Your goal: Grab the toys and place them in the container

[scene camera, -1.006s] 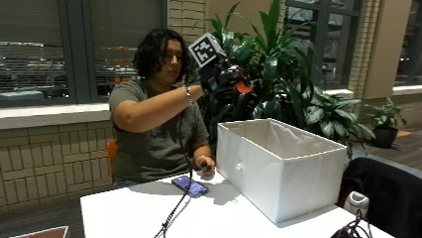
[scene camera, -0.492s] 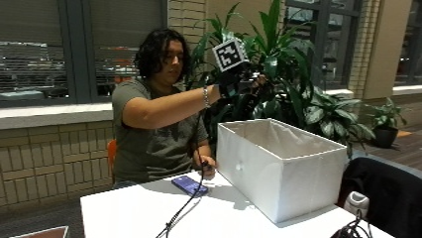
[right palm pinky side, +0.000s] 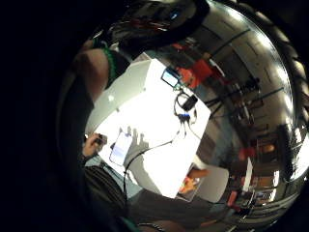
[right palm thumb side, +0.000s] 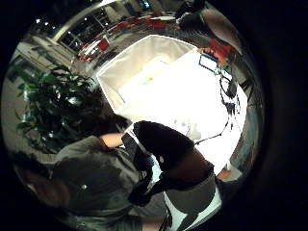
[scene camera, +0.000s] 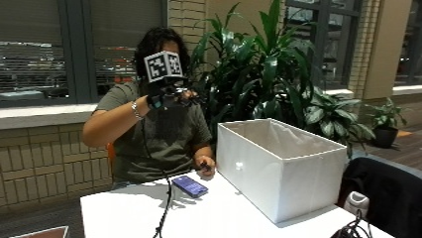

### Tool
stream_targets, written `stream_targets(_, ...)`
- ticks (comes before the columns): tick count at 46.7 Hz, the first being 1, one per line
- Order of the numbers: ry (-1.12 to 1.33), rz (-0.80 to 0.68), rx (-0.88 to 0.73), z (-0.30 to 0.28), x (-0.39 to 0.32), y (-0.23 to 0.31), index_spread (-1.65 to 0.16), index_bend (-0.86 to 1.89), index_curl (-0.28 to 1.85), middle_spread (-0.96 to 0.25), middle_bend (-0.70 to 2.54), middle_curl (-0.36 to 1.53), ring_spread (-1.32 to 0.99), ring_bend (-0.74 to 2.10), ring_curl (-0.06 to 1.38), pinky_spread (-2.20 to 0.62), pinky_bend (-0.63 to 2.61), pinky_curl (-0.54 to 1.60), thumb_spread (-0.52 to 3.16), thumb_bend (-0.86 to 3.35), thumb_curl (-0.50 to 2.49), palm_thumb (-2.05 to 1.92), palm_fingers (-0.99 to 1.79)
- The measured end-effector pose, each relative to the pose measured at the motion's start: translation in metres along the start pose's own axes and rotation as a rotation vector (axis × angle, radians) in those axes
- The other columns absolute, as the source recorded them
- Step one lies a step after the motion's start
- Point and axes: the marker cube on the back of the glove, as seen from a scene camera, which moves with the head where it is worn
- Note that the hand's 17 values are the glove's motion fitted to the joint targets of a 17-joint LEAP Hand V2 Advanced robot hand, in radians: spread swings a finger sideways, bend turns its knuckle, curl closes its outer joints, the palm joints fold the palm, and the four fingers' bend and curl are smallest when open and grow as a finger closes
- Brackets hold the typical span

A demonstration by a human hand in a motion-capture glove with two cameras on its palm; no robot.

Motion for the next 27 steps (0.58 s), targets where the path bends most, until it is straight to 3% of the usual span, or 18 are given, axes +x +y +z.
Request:
stream_targets(12,0.014,0.249,0.096,0.033,0.045,0.097,-0.41,0.42,0.51,-0.27,0.43,0.77,-0.34,0.84,0.59,-0.09,1.05,0.43,1.08,-0.06,0.22,-0.08,0.00)
stream_targets(27,-0.025,0.352,0.017,0.073,0.078,0.136,-0.41,0.37,0.49,-0.21,0.36,0.66,-0.30,0.73,0.52,-0.06,0.95,0.38,1.09,-0.07,0.21,-0.09,0.05)
